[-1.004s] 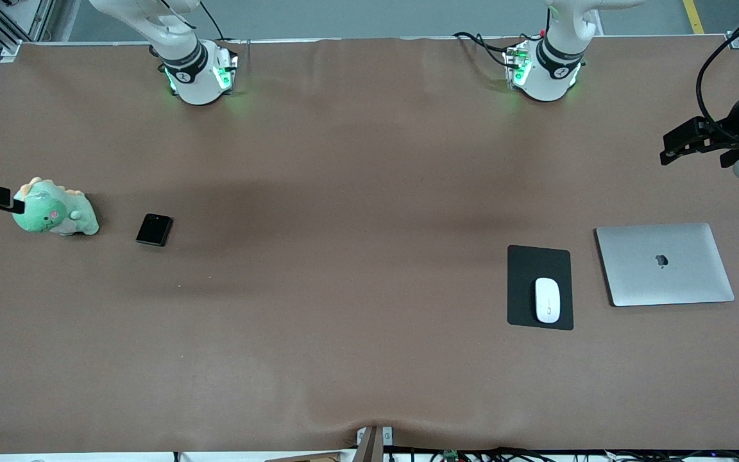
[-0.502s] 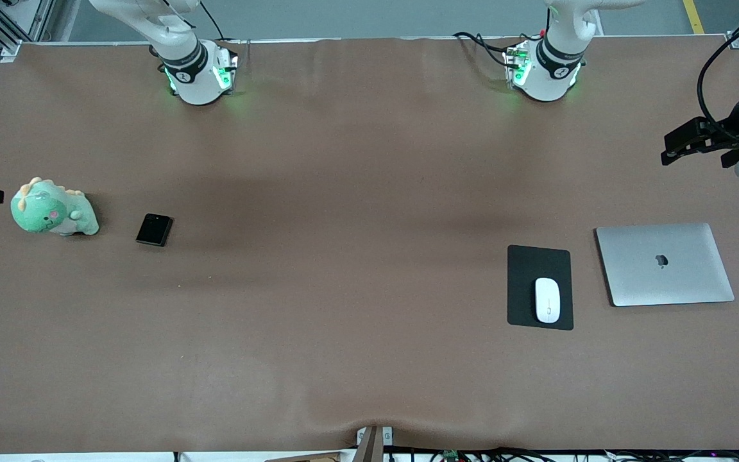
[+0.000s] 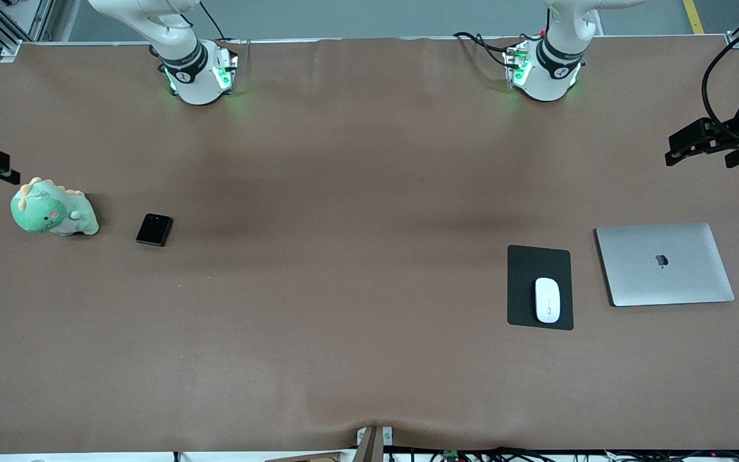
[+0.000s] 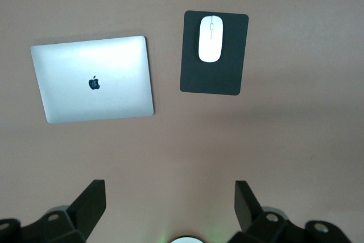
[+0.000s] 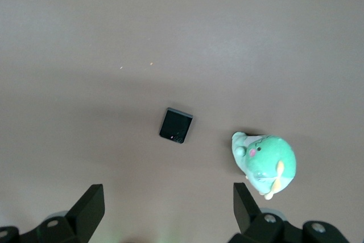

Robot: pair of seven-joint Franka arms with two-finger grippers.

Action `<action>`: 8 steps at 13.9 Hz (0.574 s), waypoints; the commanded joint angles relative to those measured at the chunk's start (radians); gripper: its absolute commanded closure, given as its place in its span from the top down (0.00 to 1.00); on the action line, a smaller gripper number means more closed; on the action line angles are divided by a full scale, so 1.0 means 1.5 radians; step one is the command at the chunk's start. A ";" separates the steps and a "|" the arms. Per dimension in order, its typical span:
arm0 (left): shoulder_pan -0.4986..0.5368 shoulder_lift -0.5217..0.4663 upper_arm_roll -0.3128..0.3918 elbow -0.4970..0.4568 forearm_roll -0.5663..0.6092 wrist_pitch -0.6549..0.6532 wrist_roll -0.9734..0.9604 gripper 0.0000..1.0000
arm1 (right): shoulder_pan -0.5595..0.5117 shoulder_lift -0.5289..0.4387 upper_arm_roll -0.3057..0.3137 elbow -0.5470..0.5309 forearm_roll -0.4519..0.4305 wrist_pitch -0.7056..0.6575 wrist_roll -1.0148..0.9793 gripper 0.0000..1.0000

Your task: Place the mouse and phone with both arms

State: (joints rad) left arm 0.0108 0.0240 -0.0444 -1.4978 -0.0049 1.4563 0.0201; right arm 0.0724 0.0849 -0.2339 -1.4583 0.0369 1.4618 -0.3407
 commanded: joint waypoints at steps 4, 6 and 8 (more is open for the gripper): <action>0.006 0.009 -0.005 0.014 0.003 -0.001 0.005 1.00 | -0.049 -0.063 0.073 -0.068 -0.018 0.014 -0.003 1.00; 0.006 0.009 -0.005 0.014 0.004 -0.001 0.005 1.00 | -0.050 -0.082 0.073 -0.093 -0.018 0.018 -0.002 1.00; 0.006 0.009 -0.005 0.014 0.003 -0.001 0.005 1.00 | -0.052 -0.092 0.073 -0.112 -0.020 0.027 -0.001 1.00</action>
State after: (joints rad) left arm 0.0109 0.0274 -0.0445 -1.4978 -0.0049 1.4563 0.0201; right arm 0.0204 0.0025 -0.1504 -1.5534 0.0291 1.4726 -0.3407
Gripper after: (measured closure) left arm 0.000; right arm 0.000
